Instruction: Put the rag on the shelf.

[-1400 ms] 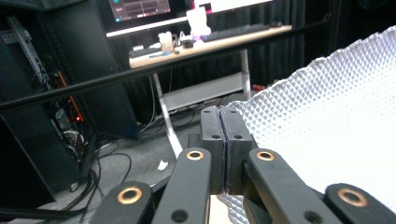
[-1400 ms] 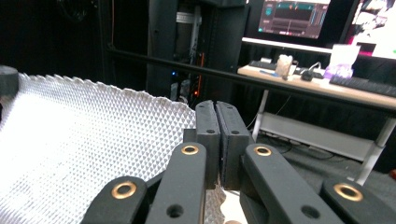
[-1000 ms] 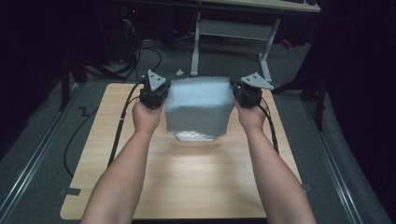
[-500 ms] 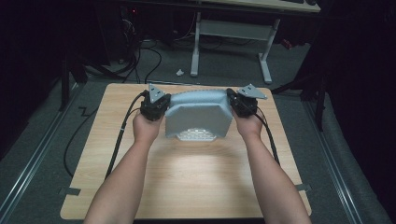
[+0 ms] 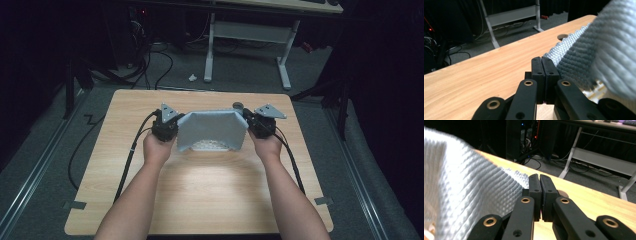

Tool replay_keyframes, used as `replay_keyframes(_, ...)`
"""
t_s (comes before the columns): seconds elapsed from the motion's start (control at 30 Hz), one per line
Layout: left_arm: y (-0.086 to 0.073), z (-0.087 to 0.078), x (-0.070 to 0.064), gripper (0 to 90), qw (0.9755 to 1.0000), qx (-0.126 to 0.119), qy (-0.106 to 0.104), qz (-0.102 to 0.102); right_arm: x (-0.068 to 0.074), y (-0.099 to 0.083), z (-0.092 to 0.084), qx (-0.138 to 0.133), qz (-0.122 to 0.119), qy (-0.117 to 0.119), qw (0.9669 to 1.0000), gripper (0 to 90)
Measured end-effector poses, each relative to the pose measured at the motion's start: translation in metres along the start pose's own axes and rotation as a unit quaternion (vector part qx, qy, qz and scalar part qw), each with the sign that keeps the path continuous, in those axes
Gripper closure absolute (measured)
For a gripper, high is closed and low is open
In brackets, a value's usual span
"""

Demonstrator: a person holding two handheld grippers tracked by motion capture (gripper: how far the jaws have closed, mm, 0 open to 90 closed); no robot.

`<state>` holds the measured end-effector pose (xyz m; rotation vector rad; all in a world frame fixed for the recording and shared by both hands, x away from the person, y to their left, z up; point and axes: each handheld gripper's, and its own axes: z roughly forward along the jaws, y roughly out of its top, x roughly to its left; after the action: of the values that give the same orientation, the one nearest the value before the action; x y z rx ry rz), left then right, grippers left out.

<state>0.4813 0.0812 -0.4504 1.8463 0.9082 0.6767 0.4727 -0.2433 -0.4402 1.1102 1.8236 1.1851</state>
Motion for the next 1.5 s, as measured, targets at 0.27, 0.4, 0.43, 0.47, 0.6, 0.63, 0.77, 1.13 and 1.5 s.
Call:
replay_keyframes(0.27, -0.010, 0.000, 0.001, 89.2, 0.9999, 0.006, -0.008, -0.011, 0.009, -0.011, 0.006, 0.008, -0.003, 0.007, 0.9999, 89.4)
replay_keyframes(0.4, -0.016, 0.002, 0.000, 89.2, 0.9998, 0.014, -0.012, -0.011, 0.009, -0.020, 0.009, 0.015, 0.006, 0.004, 0.9999, 89.4)
replay_keyframes(0.43, -0.017, 0.003, 0.000, 89.2, 0.9997, 0.015, -0.013, -0.012, 0.009, -0.022, 0.010, 0.017, 0.007, 0.004, 0.9998, 89.3)
replay_keyframes(0.47, -0.018, 0.003, 0.000, 89.1, 0.9997, 0.016, -0.013, -0.011, 0.008, -0.024, 0.010, 0.021, 0.010, 0.003, 0.9997, 89.3)
replay_keyframes(0.6, -0.019, 0.002, 0.001, 87.9, 0.9997, 0.015, -0.014, -0.013, 0.008, -0.027, 0.010, 0.020, 0.009, 0.005, 0.9997, 88.8)
replay_keyframes(0.63, -0.019, 0.001, 0.002, 84.8, 0.9997, 0.014, -0.012, -0.019, 0.008, -0.027, 0.010, 0.019, 0.010, 0.005, 0.9998, 87.6)
replay_keyframes(0.77, -0.019, -0.001, 0.007, 76.0, 0.9994, 0.020, -0.010, -0.027, 0.005, -0.025, 0.009, 0.015, 0.028, 0.004, 0.9995, 80.0)
replay_keyframes(1.13, -0.019, -0.012, 0.025, 65.0, 0.9971, 0.008, -0.004, -0.075, -0.002, -0.017, -0.003, 0.008, 0.021, -0.010, 0.9997, 75.5)
replay_keyframes(1.5, -0.011, -0.016, 0.034, 54.1, 0.9922, -0.024, -0.003, -0.122, -0.003, -0.025, -0.006, 0.014, 0.013, -0.012, 0.9997, 76.5)
